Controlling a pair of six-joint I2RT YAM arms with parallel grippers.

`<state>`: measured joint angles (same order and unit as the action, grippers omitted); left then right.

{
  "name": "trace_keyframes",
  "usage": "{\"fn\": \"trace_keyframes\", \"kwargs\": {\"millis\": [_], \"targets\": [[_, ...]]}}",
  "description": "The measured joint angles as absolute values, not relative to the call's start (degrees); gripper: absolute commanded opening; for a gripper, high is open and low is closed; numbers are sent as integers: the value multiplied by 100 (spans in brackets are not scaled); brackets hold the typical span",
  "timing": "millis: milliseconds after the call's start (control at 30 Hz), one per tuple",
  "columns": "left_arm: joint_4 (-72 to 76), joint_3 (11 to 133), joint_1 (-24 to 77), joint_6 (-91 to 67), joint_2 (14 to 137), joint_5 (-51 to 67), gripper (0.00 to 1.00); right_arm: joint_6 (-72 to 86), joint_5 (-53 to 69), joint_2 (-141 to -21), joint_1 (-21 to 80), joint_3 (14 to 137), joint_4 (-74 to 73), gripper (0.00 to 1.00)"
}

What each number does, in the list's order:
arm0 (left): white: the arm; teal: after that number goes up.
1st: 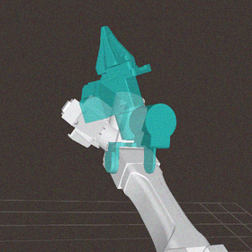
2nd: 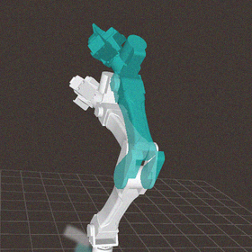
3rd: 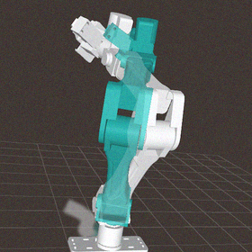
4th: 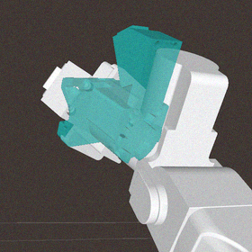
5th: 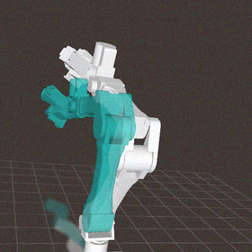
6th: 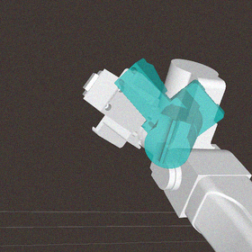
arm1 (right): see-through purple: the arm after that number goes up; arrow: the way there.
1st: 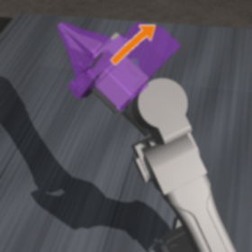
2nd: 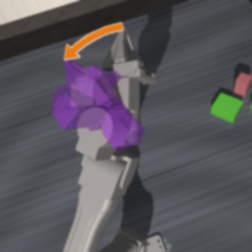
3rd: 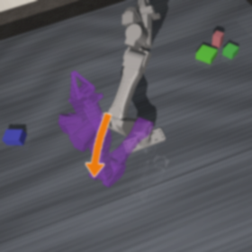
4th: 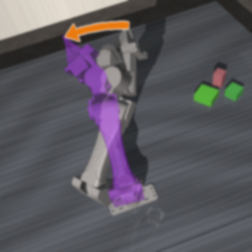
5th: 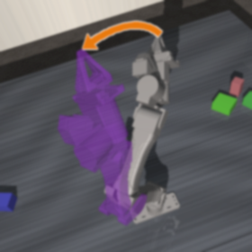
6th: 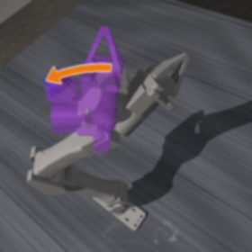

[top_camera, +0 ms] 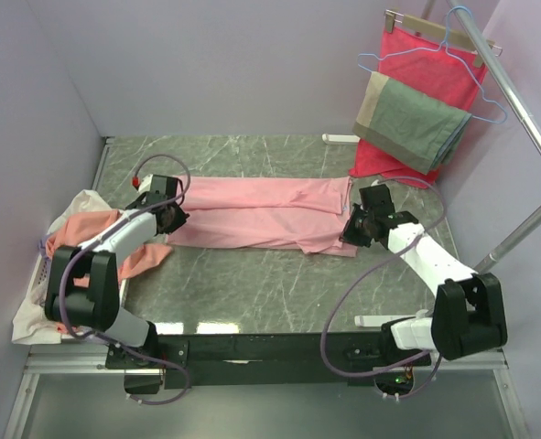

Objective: Fold and stack the t-shirts
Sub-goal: Fold the other side of the tshirt into a rectangle

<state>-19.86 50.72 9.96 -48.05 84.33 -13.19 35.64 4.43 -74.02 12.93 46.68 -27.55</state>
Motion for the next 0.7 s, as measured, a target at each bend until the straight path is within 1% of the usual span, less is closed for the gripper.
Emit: {"fn": "trace_keyframes", "kwargs": {"millis": [233,433,700], "targets": [[-1973,5817,996,-4672,9319,-1463,1,3284,720,-8211,1074,5107,-2602,0],[-1997,6281,996,-4589,9760,-1577,1,3074,840,-8938,954,5793,-2556,0],[-1927,6997,996,-4462,10569,-1645,1,2902,843,-9824,827,6407,-2510,0]]}}
